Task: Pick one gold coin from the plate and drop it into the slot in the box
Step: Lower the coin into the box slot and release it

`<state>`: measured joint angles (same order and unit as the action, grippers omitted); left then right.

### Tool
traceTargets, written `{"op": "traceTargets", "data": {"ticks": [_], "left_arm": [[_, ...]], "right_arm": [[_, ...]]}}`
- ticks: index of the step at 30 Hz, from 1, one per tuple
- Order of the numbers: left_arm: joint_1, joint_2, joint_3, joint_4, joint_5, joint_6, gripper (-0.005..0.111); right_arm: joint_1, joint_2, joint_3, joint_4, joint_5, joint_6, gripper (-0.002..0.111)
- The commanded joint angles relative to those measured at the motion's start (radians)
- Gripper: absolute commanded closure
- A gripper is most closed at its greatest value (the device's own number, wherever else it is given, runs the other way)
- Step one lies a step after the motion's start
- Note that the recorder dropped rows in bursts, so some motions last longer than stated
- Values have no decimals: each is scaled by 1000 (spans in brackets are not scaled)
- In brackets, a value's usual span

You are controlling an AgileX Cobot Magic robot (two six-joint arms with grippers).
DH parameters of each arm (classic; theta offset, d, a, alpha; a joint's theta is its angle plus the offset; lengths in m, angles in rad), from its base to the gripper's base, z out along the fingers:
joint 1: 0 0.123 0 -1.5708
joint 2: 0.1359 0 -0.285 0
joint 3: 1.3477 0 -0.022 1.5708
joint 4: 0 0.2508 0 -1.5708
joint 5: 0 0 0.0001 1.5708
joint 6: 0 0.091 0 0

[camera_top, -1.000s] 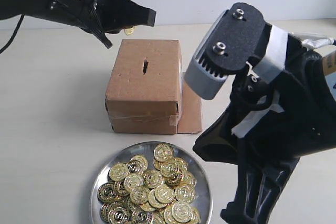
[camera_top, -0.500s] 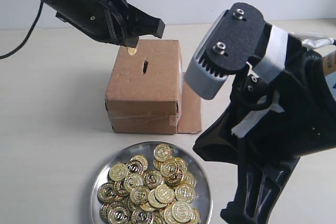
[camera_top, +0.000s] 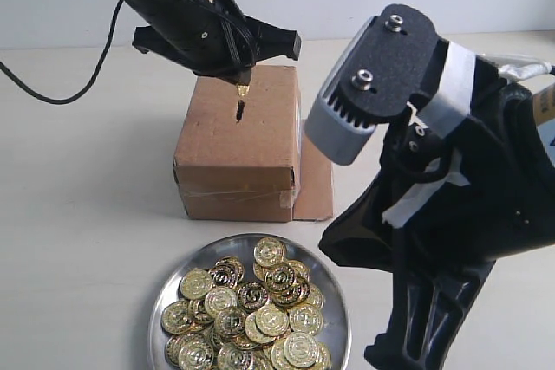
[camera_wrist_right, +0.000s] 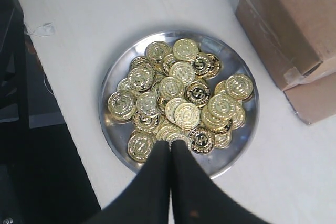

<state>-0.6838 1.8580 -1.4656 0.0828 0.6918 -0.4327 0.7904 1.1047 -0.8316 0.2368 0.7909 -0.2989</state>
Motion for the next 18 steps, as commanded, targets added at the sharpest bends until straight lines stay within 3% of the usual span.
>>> {"op": "traceTargets", "data": {"ticks": [1, 7, 18], "left_arm": [[-4, 50, -37, 78, 50, -73, 107], [-2, 93, -79, 145, 77, -130, 107], [-2, 122, -96, 134, 87, -177, 107]], "right_arm": [[1, -4, -5, -1, 0, -4, 108], [1, -4, -5, -1, 0, -4, 108], [1, -4, -5, -1, 0, -4, 108]]}}
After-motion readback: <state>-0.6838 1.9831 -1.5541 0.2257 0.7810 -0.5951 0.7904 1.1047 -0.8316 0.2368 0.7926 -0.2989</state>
